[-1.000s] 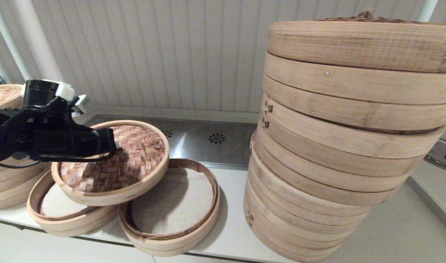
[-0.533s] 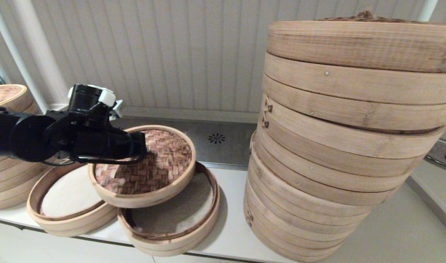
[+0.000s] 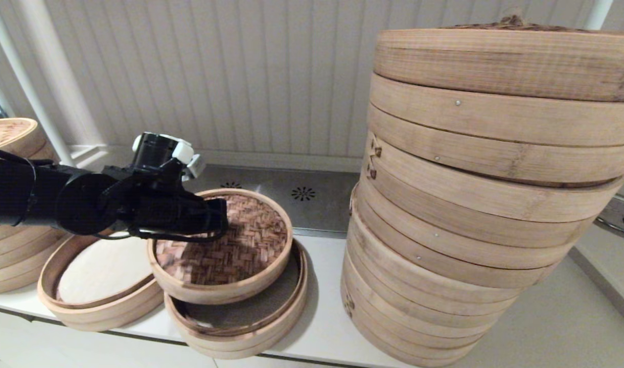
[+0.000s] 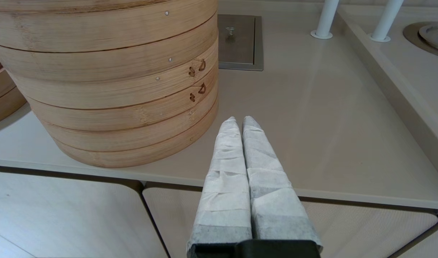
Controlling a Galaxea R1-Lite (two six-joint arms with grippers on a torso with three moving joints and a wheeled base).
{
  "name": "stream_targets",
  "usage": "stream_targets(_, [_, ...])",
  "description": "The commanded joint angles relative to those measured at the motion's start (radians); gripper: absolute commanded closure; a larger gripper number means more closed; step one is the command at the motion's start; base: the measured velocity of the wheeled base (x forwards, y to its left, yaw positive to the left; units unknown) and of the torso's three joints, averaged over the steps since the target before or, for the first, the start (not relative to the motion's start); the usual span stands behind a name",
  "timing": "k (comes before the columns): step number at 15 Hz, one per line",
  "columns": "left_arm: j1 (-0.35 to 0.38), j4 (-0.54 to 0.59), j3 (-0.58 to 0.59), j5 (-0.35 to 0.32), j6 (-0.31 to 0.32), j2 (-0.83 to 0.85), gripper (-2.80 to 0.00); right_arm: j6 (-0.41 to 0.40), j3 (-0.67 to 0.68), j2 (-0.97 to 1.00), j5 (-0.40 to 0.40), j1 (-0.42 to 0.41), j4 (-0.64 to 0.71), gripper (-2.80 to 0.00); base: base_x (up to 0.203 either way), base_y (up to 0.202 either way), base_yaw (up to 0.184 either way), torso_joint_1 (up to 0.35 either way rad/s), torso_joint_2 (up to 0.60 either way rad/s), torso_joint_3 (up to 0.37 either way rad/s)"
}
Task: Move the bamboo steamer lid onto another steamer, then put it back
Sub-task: Put the steamer
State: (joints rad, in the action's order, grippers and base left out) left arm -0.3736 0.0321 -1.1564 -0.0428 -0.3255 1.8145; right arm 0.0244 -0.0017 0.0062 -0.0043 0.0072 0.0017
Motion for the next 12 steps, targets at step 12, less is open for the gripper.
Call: stream_targets(12, [-0.071, -0.071, 0.039, -0.001, -0.073, 0.006, 0.00, -0.001, 0.000, 0.001, 0.000, 0.000, 0.000, 0.00, 0.000, 0.000, 0.000, 0.000, 0.00, 0.000])
